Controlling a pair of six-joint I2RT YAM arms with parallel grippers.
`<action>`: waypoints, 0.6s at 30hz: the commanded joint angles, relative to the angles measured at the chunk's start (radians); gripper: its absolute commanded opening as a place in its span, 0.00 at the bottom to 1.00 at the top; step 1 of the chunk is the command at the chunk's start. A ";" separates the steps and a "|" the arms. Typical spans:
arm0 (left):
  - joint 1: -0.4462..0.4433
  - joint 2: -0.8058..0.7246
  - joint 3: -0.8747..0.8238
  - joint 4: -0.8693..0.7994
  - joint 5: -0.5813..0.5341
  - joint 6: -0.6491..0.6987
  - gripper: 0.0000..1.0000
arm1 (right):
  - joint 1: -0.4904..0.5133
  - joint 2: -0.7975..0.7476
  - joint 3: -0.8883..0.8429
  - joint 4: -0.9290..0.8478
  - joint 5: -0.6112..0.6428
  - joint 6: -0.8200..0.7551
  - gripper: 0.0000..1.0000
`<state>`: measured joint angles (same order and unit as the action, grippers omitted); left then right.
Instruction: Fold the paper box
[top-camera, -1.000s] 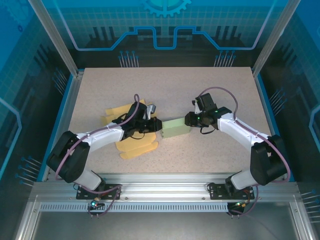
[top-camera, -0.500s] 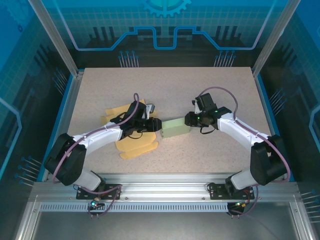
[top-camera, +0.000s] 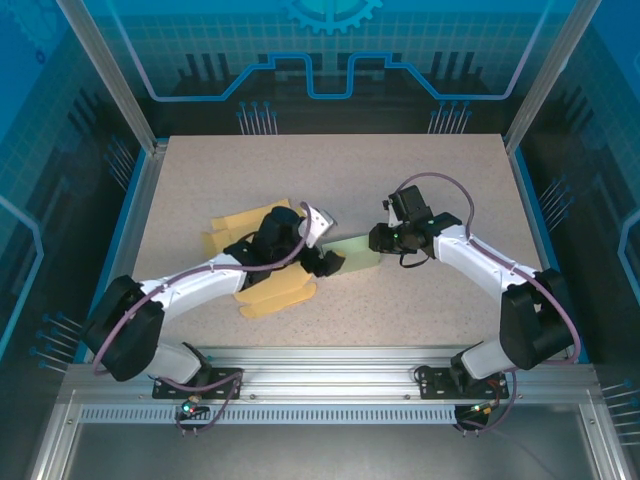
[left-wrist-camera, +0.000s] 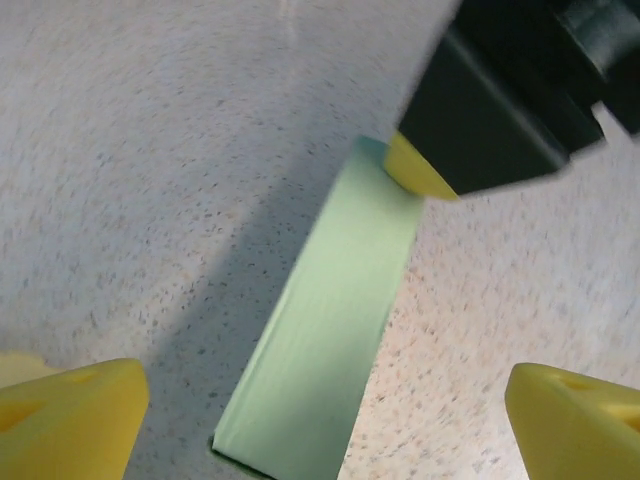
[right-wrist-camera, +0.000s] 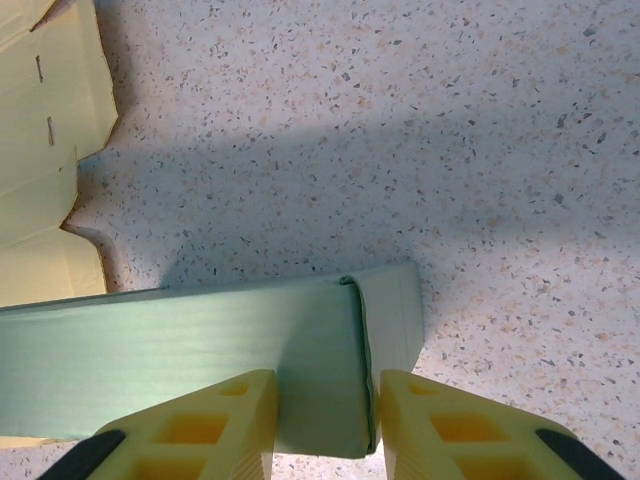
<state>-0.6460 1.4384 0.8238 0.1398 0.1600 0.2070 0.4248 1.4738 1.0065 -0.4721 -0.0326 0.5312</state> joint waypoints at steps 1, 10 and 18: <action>0.003 0.043 0.017 0.046 0.024 0.279 0.94 | 0.018 0.040 -0.009 -0.102 0.017 -0.005 0.33; -0.010 0.193 0.151 -0.107 0.025 0.374 0.84 | 0.029 0.031 -0.002 -0.106 0.018 -0.003 0.33; -0.032 0.270 0.233 -0.187 -0.029 0.408 0.56 | 0.032 -0.001 -0.002 -0.112 0.015 -0.008 0.34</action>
<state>-0.6704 1.6928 1.0225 0.0082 0.1425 0.5850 0.4343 1.4727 1.0107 -0.4805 -0.0261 0.5316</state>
